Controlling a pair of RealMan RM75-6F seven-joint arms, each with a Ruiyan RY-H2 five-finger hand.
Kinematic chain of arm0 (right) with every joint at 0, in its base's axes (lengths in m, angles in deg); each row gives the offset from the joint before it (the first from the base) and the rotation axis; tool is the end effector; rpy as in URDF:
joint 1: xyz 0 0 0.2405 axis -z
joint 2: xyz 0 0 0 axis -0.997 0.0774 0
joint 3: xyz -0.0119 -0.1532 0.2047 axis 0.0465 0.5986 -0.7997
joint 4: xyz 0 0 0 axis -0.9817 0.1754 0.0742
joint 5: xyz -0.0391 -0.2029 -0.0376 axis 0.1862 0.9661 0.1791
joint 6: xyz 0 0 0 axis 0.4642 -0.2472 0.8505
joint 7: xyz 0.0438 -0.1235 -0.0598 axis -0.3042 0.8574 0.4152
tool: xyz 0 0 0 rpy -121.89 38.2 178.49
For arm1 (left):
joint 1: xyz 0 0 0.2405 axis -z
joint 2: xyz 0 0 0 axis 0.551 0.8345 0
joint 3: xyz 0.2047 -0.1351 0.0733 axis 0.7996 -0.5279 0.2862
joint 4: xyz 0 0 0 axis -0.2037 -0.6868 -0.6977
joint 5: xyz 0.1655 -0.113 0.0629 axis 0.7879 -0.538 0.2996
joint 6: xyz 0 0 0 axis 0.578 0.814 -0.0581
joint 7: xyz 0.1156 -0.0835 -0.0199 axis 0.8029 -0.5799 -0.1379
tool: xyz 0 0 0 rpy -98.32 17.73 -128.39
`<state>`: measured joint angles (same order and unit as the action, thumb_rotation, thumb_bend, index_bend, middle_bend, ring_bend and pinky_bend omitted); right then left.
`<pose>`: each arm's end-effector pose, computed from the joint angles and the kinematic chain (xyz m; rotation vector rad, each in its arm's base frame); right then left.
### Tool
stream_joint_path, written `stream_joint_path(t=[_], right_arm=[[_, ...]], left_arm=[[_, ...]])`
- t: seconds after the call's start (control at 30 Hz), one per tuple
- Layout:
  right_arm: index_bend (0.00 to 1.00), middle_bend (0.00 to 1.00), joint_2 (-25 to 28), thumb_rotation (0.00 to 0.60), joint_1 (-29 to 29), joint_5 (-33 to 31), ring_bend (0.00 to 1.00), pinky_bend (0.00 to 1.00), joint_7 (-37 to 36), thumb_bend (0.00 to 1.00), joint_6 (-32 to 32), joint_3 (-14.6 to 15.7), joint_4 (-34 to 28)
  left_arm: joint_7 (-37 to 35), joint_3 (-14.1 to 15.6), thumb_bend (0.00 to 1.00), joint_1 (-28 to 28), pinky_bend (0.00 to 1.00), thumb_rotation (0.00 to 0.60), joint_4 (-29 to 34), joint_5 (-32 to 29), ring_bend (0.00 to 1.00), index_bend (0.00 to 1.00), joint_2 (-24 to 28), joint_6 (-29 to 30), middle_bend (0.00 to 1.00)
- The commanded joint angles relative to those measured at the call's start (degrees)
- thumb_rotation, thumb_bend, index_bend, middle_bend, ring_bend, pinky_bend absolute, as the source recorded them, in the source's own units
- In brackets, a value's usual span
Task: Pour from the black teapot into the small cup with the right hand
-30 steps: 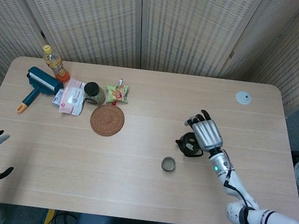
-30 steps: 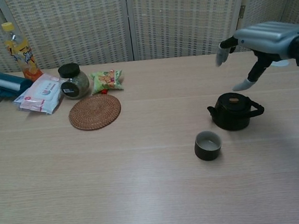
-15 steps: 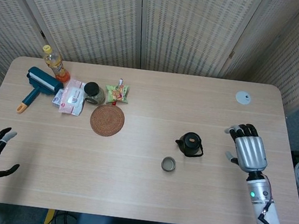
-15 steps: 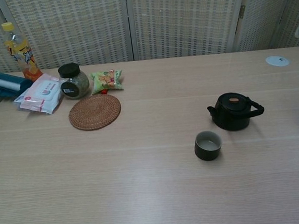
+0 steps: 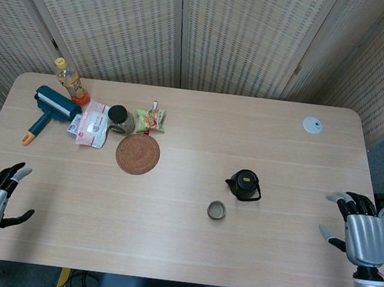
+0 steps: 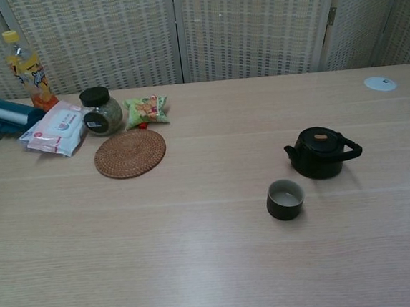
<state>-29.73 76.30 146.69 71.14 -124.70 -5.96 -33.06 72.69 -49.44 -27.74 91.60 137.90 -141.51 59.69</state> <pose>-0.2860 -0.1870 0.1496 1.3501 -0.8340 0.9445 -0.2970 0.1841 0.1343 -1.4178 -0.8932 -0.9369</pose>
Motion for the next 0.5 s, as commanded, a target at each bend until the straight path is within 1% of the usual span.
stream_joint_path(t=[0.03,0.23,0.5], right_arm=[[0.31,0.28,0.09,0.600,1.53,0.38,0.18,0.20,-0.78,0.14,-0.92,0.22,-0.43],[0.31,0.28,0.10,0.600,2.92,0.48,0.18,0.20,-2.42,0.14,-0.17,-0.08,-0.33],[0.31,0.28,-0.05,0.600,3.31,1.86,0.18,0.20,-2.35,0.14,0.84,-0.93,-0.41]], left_arm=[[0.01,-0.02,0.19,-0.02,0.17,0.600,0.29,0.07,0.14,0.16,-0.02,0.27,0.09],[-0.28,0.07,0.19,0.06,0.17,0.600,0.17,-0.06,0.14,0.16,-0.37,0.21,0.09],[-0.41,0.19,0.19,0.09,0.17,0.600,-0.22,-0.36,0.14,0.16,-0.92,0.11,0.09]])
